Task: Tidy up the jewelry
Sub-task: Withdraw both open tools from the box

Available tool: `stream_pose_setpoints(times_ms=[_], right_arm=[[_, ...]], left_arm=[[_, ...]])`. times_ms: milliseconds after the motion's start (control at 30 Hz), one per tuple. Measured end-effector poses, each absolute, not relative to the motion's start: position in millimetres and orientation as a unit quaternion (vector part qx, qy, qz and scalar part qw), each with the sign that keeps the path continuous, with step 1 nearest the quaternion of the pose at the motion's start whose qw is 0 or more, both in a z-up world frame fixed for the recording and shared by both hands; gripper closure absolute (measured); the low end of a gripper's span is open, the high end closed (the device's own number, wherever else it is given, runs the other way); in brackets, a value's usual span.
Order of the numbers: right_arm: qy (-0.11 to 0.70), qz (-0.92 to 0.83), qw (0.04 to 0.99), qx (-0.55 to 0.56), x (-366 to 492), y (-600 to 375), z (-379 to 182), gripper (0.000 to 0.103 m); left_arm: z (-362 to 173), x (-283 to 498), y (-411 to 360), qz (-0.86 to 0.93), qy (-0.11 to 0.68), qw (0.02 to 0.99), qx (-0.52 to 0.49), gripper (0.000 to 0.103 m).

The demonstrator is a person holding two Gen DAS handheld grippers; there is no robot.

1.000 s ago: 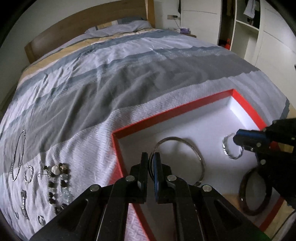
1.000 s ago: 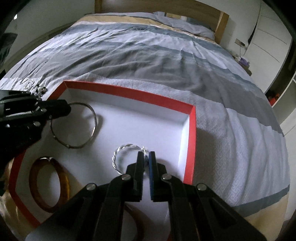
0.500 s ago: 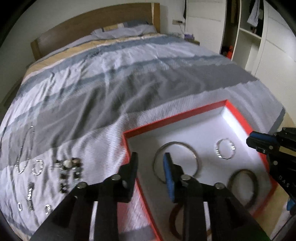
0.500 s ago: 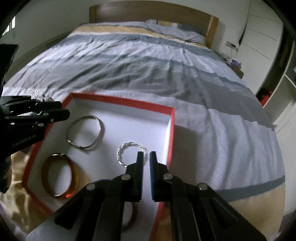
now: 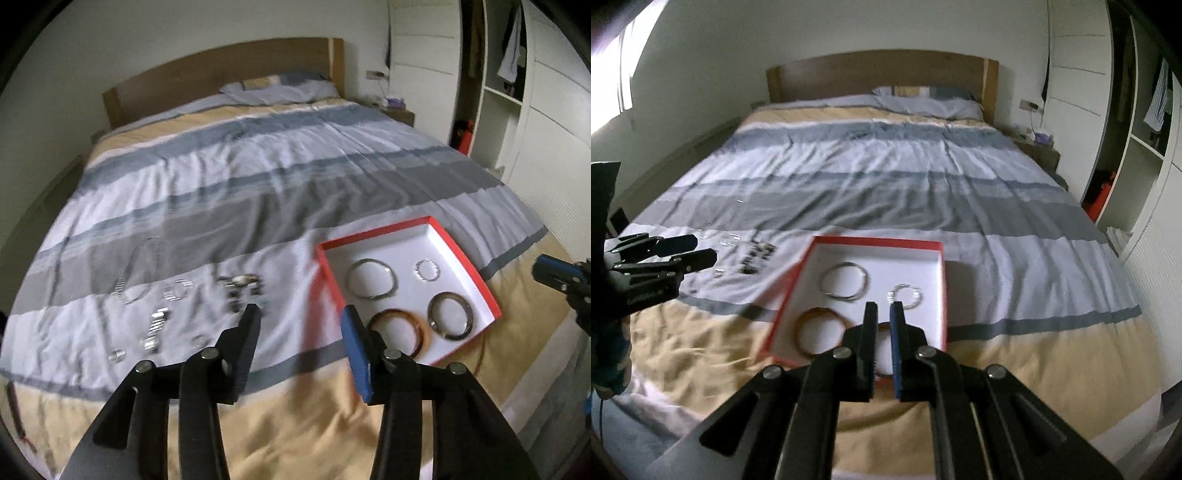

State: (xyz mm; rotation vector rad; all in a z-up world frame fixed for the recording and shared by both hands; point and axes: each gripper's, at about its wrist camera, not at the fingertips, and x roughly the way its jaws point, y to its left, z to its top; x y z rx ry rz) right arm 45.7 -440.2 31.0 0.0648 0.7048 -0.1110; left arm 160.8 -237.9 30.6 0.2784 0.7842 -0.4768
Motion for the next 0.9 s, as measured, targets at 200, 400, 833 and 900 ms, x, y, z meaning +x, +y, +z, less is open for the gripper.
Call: stream_pose_setpoints(times_ms=[200, 400, 833, 900], right_arm=[[0.322, -0.037, 0.945, 0.035, 13.4, -403.0, 55.5, 0.096], [0.299, -0.021, 0.953, 0.033, -12.4, -370.3, 76.4, 0.096], [0.283, 0.023, 0.958, 0.030, -16.2, -308.8, 85.2, 0.096], [0.288, 0.032, 0.957, 0.032, -7.3, -302.6, 77.4, 0.096]], left_arm=[[67.4, 136.1, -159.5, -0.180, 0.347, 0.913, 0.118, 0.034], [94.3, 113.9, -74.5, -0.119, 0.319, 0.936, 0.092, 0.031], [105.2, 85.5, 30.9, -0.049, 0.299, 0.951, 0.062, 0.031], [100.2, 89.6, 34.7, -0.043, 0.299, 0.951, 0.057, 0.029]])
